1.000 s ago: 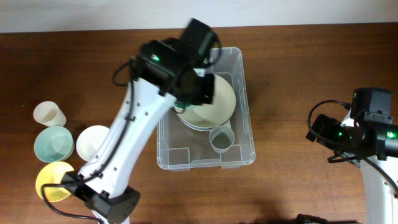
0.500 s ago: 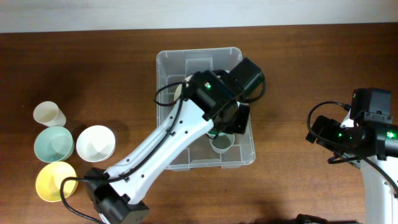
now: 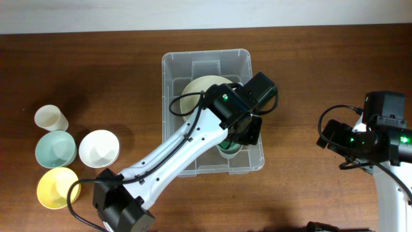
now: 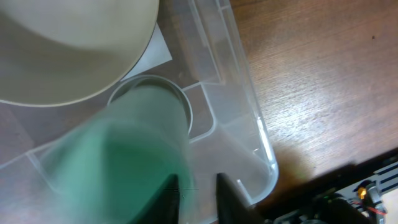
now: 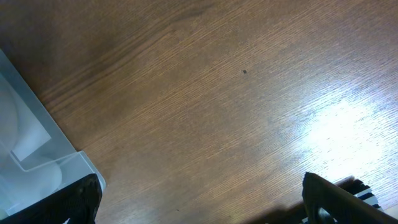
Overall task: Pack container
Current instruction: 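Lower the mint-green cup into the first cup in the bin and release, then grasp the white cup at the left with the left gripper and lift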
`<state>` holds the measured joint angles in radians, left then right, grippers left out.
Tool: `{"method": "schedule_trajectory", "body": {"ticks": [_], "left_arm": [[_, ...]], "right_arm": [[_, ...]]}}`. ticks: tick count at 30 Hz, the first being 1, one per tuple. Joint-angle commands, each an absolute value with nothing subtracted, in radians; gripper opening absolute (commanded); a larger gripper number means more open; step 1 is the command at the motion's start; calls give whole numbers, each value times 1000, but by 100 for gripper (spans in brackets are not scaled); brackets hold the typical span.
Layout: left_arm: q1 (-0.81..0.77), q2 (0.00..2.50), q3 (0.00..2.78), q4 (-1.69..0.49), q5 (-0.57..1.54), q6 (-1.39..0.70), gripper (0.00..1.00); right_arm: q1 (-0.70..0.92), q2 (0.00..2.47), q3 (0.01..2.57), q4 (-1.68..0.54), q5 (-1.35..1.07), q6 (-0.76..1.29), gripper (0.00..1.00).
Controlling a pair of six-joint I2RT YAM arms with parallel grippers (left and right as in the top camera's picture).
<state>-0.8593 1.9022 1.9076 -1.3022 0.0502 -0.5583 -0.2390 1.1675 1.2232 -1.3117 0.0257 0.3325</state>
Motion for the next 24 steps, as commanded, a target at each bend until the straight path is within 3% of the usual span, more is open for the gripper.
{"method": "schedule_trajectory", "body": {"ticks": [1,8,12,15,19,23,24], "left_arm": [[-862,1903,1903,-1295,57,-561,61],[-838,1898,1914,-1319,-37,-560,68],[-708,1840,1981,-1406,-179,-561,73],[-545,1758,2013,-1439,-253,-561,75],[-157,1665,2013,-1444,-230,-561,80],[140,1711,2011,-1413,-220,-561,87],[186,1733,2011,-1401,-217,-560,93]], "right_arm": [[-242,1154,1220,-1312,38,325,99],[-242,1154,1220,-1312,38,318,99],[-242,1154,1220,-1313,38,307,99],[-242,1154,1220,-1312,38,307,99],[-242,1154,1220,-1312,38,307,99],[-242,1154,1220,-1313,38,307,99],[-242,1154,1220,-1312,38,307,99]]}}
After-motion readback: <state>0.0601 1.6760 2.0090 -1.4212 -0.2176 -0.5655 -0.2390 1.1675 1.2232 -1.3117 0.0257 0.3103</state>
